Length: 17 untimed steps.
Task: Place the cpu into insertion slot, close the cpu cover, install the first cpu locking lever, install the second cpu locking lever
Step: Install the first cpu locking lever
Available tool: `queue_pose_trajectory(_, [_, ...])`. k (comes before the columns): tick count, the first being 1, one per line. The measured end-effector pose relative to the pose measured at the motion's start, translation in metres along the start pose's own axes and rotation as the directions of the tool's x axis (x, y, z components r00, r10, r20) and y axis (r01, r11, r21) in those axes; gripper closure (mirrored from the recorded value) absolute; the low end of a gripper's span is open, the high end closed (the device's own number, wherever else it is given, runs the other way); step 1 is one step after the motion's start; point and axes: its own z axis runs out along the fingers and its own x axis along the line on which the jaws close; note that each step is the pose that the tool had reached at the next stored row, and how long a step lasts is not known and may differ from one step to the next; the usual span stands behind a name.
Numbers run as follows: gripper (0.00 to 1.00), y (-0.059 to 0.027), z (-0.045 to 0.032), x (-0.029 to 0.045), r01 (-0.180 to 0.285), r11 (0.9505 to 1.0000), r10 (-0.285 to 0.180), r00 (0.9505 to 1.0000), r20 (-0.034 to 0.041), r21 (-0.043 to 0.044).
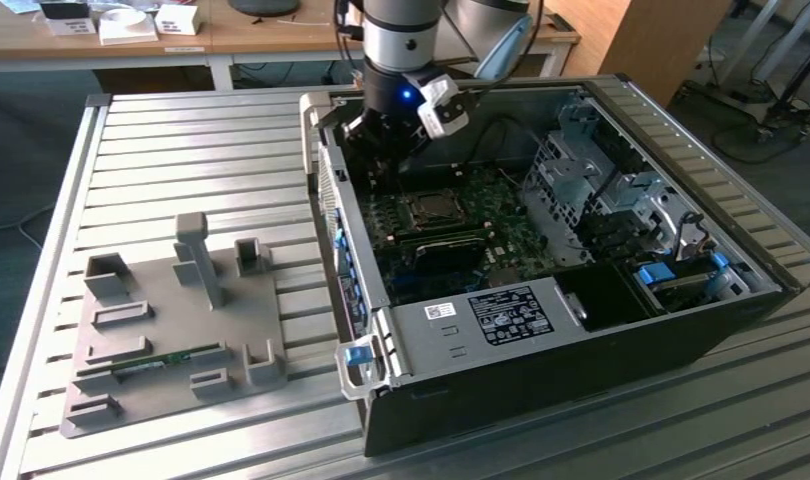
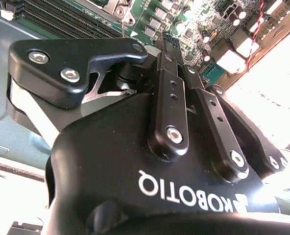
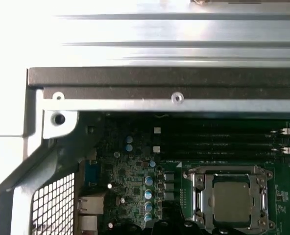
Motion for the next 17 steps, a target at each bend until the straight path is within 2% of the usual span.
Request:
queue_pose_trajectory(13, [0.89, 0.0179, 0.0018, 0.0017, 0.000, 1.0000, 0.000, 1.0000, 0.0000, -0.0057])
queue_pose_trajectory(17, [0.89, 0.0199, 0.0020, 0.0017, 0.000, 1.0000, 0.000, 1.0000, 0.0001, -0.0062])
